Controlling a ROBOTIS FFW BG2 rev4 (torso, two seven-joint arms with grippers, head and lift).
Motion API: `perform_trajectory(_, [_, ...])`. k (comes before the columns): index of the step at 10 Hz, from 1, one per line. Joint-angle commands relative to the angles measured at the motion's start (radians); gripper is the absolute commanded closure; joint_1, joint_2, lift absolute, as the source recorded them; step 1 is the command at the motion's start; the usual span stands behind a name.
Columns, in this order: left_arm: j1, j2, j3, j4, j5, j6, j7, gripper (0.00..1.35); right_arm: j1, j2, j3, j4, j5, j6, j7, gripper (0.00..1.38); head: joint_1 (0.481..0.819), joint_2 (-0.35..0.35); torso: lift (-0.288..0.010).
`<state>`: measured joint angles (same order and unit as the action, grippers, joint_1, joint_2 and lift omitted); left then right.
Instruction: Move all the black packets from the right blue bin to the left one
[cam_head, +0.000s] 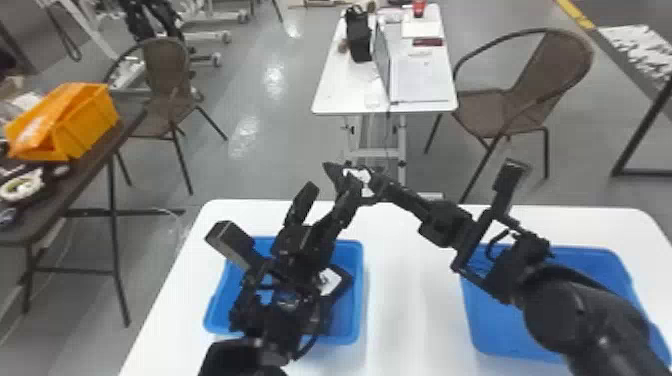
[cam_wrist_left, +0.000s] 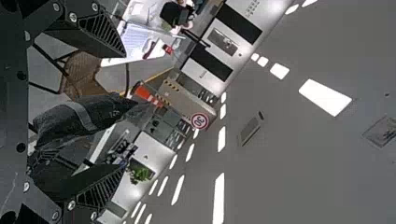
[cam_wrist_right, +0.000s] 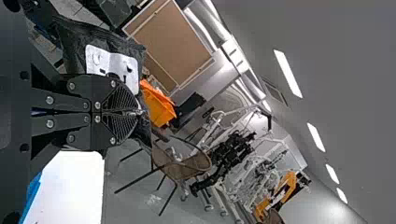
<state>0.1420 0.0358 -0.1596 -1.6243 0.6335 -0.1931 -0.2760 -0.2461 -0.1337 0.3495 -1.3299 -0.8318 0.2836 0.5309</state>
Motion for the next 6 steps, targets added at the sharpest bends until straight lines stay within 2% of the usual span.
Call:
perform_trajectory(1, [0.019, -0.007, 0.022, -0.005, -0.052, -0.129, 0.031, 0.19, 0.001, -0.001, -0.001, 0.006, 0.002, -0.001, -0.002, 1.16, 0.695, 0.145, 0.000])
perform_trajectory(2, [0.037, -0.025, 0.048, -0.032, -0.069, -0.146, 0.064, 0.20, 0.001, -0.001, -0.001, 0.006, 0.000, -0.004, 0.000, 1.16, 0.695, 0.160, 0.000])
perform_trajectory(3, [0.039, -0.034, 0.043, -0.034, -0.034, -0.124, 0.064, 0.20, 0.001, -0.001, -0.001, 0.008, 0.000, -0.004, 0.000, 1.16, 0.695, 0.186, 0.000])
perform_trajectory(6, [0.022, 0.001, -0.005, -0.034, 0.023, -0.048, 0.058, 0.20, -0.007, 0.002, -0.001, 0.009, -0.003, -0.006, 0.000, 1.16, 0.695, 0.179, 0.000])
